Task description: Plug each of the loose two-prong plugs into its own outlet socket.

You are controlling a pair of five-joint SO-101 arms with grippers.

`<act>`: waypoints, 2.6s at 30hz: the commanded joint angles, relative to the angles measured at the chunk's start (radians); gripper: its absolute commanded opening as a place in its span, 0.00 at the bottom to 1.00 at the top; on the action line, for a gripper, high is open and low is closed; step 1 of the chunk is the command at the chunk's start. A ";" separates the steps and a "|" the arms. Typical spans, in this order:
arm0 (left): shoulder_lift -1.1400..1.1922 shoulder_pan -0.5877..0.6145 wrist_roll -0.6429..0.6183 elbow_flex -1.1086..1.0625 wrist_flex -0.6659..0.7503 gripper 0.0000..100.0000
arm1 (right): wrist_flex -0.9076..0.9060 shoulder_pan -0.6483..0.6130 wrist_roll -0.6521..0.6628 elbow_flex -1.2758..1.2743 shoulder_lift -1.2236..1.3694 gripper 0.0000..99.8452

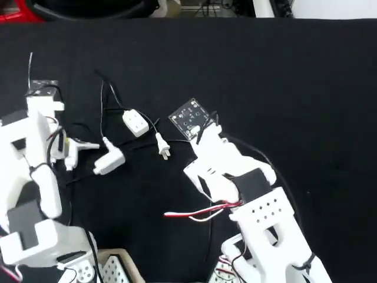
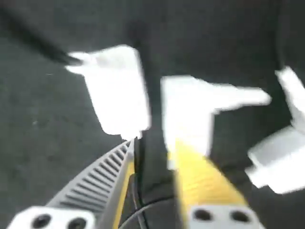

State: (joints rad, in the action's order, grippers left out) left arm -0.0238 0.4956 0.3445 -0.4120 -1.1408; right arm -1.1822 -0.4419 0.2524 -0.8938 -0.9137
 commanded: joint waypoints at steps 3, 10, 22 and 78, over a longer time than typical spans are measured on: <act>0.034 -0.041 -0.100 0.194 -0.175 0.34 | 0.020 -0.011 -0.002 -0.007 0.007 0.07; -0.041 -0.200 -0.120 0.467 -0.482 0.34 | 0.018 0.026 0.005 -0.004 0.008 0.07; 0.127 -0.503 -0.654 0.435 -0.098 0.34 | -0.005 0.052 0.006 0.012 0.008 0.07; -0.387 -0.602 -0.876 -0.022 -0.275 0.17 | -0.005 0.143 0.068 0.013 0.008 0.07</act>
State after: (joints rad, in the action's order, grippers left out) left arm -0.2616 -0.0629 -0.6068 -0.3383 -1.4722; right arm -1.1853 -0.3130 0.3138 -0.9076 -0.9137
